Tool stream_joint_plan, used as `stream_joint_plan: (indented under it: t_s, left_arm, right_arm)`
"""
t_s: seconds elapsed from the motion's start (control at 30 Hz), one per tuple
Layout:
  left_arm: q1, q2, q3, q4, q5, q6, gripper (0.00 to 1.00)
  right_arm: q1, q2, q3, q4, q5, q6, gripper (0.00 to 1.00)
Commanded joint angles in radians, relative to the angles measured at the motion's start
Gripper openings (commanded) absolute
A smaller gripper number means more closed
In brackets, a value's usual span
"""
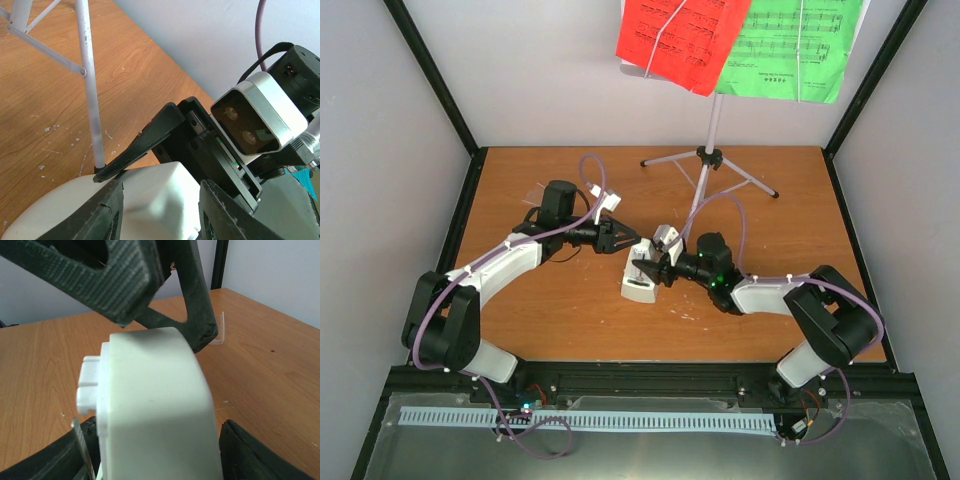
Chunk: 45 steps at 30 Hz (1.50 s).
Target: Pack up the instrument practice props
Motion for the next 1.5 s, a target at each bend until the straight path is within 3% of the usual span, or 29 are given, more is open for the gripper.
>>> stream_joint_plan:
  t_s: [0.0,0.83,0.93,1.0,1.03,1.1,1.2,1.23,1.47]
  left_arm:
    - [-0.009,0.008,0.041,-0.003,0.027,0.026,0.43]
    - [-0.011,0.016,0.044,-0.007,0.024,0.019,0.43]
    - [-0.011,0.013,0.046,-0.009,0.018,0.019,0.43]
    - [-0.011,0.005,0.046,-0.013,-0.009,0.022,0.43]
    - [-0.011,-0.004,0.046,-0.018,-0.031,0.025,0.45]
    - [-0.011,-0.033,0.049,-0.030,-0.103,0.037,0.59]
    - [-0.011,-0.097,0.044,-0.037,-0.218,0.058,0.91]
    - [-0.011,-0.125,0.036,-0.033,-0.260,0.061,0.96]
    - [-0.012,-0.361,-0.149,0.138,-0.389,-0.065,0.99]
  right_arm:
    - [-0.014,0.027,0.033,-0.002,-0.014,0.035,0.63]
    - [-0.043,0.066,0.121,-0.092,-0.058,0.076,0.63]
    - [-0.042,0.065,0.129,-0.104,-0.067,0.075,0.69]
    - [-0.042,0.056,0.128,-0.105,-0.073,0.074,0.82]
    - [-0.042,0.048,0.125,-0.106,-0.078,0.074,0.88]
    - [-0.043,0.015,0.117,-0.114,-0.085,0.075,0.97]
    - [-0.043,-0.074,0.090,-0.129,-0.081,0.074,1.00]
    - [-0.042,-0.107,0.075,-0.134,-0.072,0.074,1.00]
    - [-0.047,-0.411,-0.036,-0.223,0.048,0.086,1.00]
